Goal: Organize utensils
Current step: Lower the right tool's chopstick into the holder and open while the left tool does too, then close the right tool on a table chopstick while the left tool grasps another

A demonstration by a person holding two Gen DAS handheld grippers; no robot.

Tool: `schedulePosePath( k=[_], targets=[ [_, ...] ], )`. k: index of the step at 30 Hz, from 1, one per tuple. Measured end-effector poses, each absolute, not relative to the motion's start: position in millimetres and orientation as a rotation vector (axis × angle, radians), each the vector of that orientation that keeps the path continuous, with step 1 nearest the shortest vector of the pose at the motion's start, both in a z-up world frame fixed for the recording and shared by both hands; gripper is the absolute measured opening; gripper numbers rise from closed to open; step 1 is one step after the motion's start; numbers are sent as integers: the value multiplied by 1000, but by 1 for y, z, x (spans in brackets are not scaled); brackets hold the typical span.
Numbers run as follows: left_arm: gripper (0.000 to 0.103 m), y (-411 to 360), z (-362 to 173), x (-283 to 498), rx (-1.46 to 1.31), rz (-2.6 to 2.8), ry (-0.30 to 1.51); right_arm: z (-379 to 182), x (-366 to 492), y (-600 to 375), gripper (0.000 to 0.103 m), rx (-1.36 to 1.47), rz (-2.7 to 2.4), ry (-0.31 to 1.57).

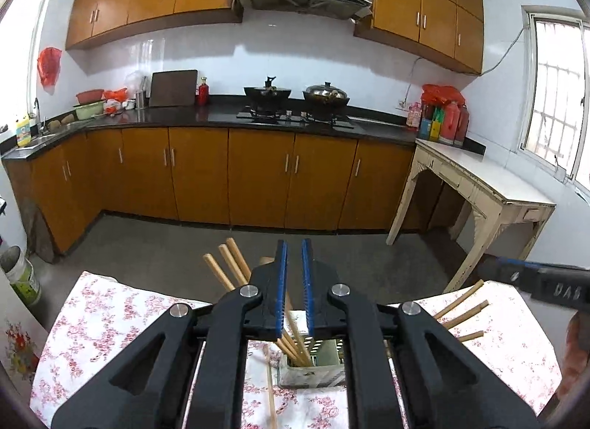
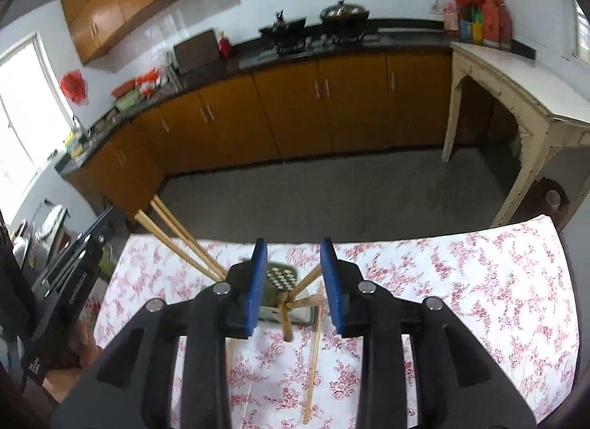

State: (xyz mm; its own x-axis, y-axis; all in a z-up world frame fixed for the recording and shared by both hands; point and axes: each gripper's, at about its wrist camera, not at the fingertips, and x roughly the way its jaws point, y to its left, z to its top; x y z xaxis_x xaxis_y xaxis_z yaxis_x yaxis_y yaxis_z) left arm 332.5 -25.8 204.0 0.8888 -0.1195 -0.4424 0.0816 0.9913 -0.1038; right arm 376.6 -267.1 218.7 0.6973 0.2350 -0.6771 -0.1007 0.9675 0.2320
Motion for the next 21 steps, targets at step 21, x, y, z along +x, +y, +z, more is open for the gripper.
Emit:
schedulePosePath(
  k=[21],
  targets=[
    [30,32,98,268,1,23,625,36,315,-328,39,230,17,960]
  ],
)
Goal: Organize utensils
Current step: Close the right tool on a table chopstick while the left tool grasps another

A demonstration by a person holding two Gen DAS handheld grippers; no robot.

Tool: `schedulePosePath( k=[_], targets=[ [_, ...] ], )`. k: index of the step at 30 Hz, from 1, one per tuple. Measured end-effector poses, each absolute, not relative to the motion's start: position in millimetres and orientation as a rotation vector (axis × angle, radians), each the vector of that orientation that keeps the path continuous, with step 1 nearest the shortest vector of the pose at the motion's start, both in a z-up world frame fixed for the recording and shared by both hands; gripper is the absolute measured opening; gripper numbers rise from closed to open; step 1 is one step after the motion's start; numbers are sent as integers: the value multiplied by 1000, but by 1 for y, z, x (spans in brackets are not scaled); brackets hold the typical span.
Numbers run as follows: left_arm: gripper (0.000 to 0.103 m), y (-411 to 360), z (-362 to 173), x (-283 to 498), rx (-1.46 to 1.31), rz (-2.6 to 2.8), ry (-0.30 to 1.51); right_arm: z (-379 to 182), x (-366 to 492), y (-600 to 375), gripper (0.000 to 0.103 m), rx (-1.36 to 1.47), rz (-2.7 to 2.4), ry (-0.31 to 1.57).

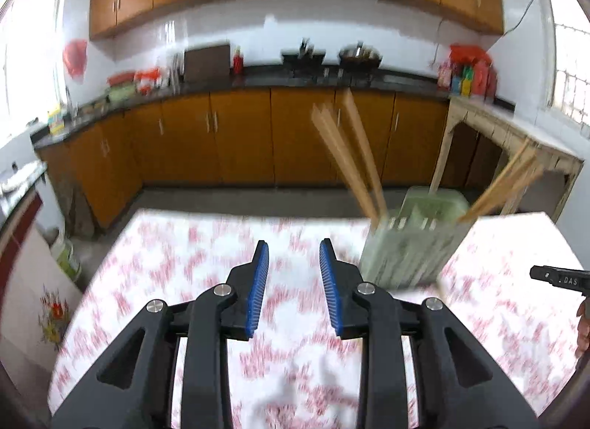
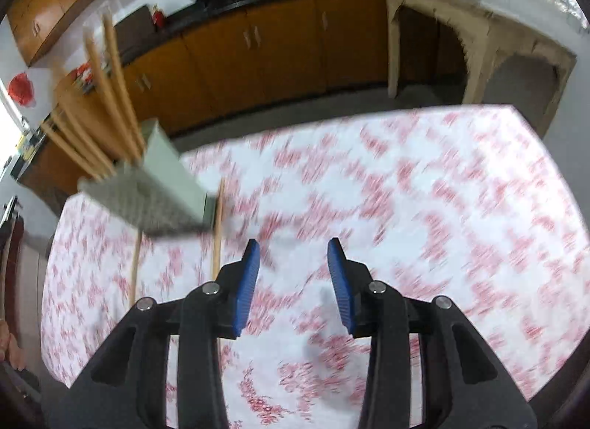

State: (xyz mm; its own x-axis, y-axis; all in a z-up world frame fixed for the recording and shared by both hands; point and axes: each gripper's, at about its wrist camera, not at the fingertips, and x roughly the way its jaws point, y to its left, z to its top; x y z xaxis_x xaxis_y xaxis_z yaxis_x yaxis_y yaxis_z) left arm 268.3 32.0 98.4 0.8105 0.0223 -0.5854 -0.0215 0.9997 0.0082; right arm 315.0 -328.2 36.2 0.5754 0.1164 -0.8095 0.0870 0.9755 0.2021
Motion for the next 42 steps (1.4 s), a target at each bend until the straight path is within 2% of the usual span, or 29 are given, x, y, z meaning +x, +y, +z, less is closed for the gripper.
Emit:
schedulePosePath(
  k=[5,10,15,17,21,38,42],
  targets=[
    [31,28,41,283,-19,27,773,-11,314,-284,39,208,117,999],
    [50,20,10,284,11,39,829,-34,319,-249,39,177,168,1011],
    [53,12,-4,286,28,29,865,-51,322,-228,38,122,161,1005],
    [53,11,-7,286,25,25,871,-51,320,-220,37,59,148,981],
    [53,9,-10,286,10,17,881,-52,316,-214,10,-21,118,947],
    [53,-30,-28,290,13,-60,920,-53,320,-249,8,50,60,940],
    [45,-36,-38,292,34,-19,933,-53,320,-248,8,47,58,939]
  ],
)
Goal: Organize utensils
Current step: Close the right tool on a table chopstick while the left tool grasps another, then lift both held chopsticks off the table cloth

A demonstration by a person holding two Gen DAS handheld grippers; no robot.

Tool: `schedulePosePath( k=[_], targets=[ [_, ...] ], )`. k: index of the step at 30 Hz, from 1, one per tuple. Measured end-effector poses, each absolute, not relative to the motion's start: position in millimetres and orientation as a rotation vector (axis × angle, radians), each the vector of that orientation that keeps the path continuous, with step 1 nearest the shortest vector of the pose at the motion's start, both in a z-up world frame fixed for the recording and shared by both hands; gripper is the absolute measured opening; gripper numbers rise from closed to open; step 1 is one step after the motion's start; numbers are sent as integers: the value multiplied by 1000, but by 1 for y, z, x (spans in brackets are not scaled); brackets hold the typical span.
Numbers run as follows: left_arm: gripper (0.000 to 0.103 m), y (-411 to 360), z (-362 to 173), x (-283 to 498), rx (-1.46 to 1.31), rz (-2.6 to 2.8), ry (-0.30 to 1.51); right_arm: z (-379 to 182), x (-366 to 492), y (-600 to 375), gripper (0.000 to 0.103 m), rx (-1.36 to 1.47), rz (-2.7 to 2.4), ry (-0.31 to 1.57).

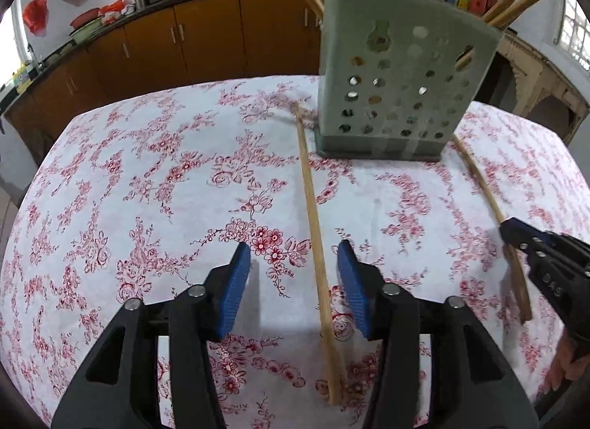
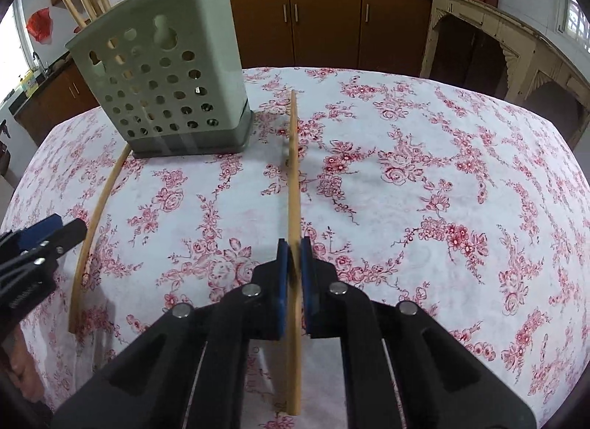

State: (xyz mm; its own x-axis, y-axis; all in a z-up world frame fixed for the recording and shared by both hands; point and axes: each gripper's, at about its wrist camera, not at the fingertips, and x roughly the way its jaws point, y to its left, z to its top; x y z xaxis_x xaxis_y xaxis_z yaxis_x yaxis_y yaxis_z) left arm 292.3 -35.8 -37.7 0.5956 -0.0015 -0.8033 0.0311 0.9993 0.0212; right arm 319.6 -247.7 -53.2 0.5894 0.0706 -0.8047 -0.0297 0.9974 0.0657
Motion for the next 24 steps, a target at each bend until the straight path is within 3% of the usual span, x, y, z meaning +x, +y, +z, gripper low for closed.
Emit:
schedulePosePath(
  k=[3,5,6,9,24],
  targets=[
    [37,-33,-43,294,9,1,931,-54,320,-249,8,51,62,941],
    [27,-31,-43,293,8,8,913,-54,320,-249,8,52,62,941],
    [14,-29,-44,292,11,16,914,-54,320,-250,8,52,62,941],
    [7,-13,-43,291,-26,40,914,-54,319,-251,8,59,60,939],
    [7,47,-47,273,-101,-32,932,-58,292,-263,8,64,68,916]
  ],
)
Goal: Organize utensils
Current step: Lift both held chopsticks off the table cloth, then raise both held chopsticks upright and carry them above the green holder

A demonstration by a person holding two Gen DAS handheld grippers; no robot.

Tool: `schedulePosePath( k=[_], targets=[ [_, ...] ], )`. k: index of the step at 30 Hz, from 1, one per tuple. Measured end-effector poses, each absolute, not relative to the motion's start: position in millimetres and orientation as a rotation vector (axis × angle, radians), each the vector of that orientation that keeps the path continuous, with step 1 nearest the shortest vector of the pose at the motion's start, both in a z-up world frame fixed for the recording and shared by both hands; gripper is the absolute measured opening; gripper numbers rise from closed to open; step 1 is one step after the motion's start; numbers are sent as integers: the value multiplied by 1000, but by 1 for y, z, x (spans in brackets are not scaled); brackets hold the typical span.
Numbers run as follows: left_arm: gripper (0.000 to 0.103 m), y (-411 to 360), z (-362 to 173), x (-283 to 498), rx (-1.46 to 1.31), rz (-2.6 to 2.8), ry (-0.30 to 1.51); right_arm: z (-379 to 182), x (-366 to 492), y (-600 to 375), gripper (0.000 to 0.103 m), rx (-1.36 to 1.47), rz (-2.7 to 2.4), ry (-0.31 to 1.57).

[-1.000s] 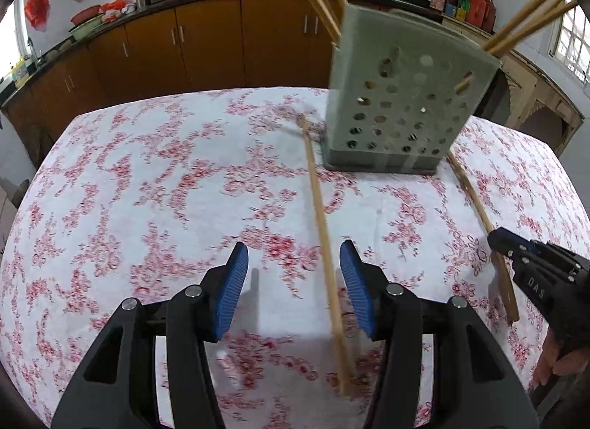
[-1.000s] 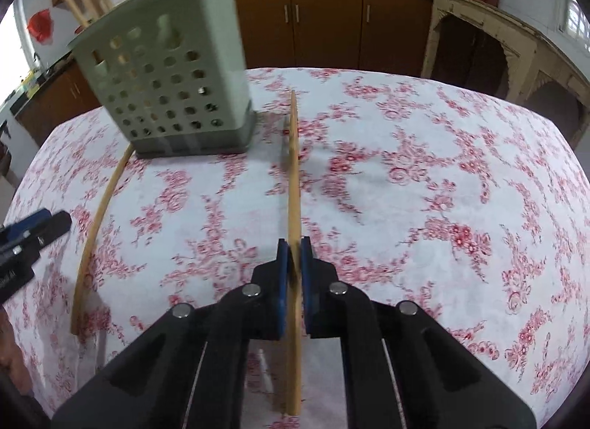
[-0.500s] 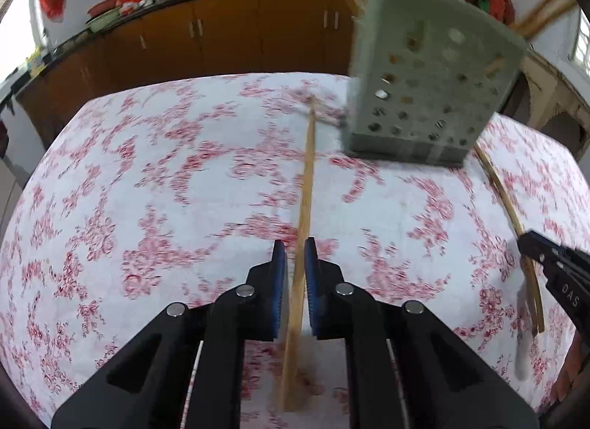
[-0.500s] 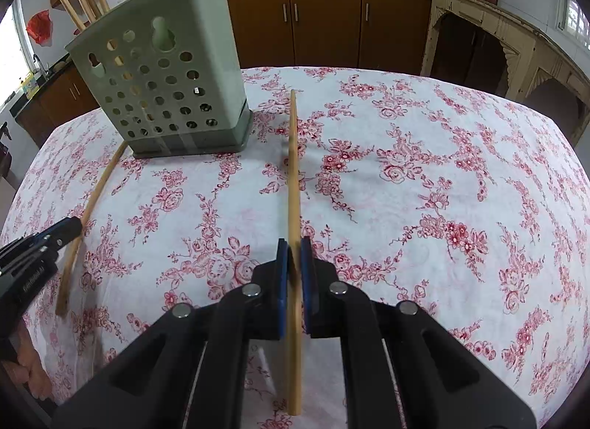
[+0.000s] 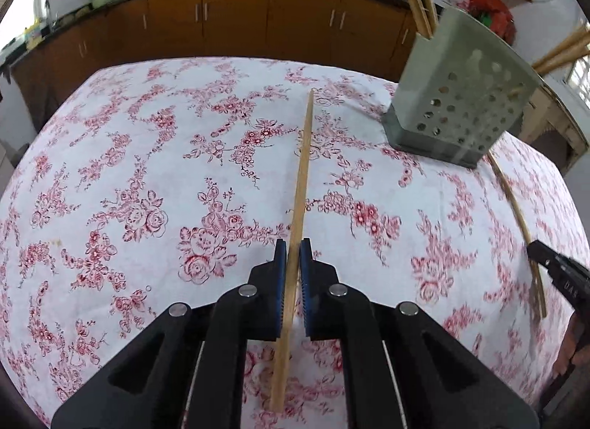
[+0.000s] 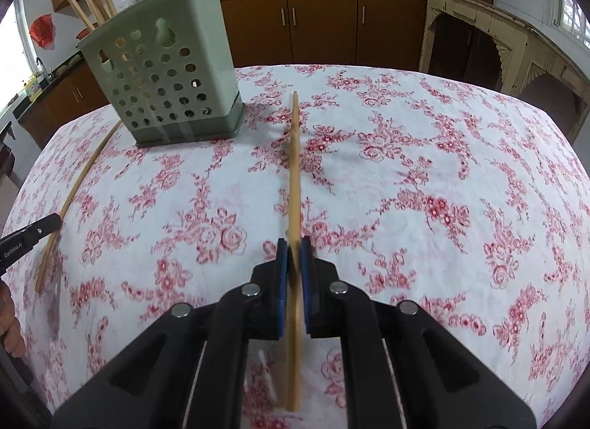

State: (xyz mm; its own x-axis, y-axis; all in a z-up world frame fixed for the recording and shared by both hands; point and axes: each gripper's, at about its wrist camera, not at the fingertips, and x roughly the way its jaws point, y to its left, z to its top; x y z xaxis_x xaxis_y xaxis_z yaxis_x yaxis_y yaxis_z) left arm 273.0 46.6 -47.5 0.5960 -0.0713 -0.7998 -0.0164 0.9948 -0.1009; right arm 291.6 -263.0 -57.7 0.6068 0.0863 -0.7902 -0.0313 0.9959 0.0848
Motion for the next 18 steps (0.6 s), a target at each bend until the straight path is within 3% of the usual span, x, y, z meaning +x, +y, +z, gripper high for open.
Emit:
schedulePosePath(
  k=[18],
  targets=[
    [8,40,-29,250,-4,-10,916,-36,267,-277,7,72,81,860]
  ],
)
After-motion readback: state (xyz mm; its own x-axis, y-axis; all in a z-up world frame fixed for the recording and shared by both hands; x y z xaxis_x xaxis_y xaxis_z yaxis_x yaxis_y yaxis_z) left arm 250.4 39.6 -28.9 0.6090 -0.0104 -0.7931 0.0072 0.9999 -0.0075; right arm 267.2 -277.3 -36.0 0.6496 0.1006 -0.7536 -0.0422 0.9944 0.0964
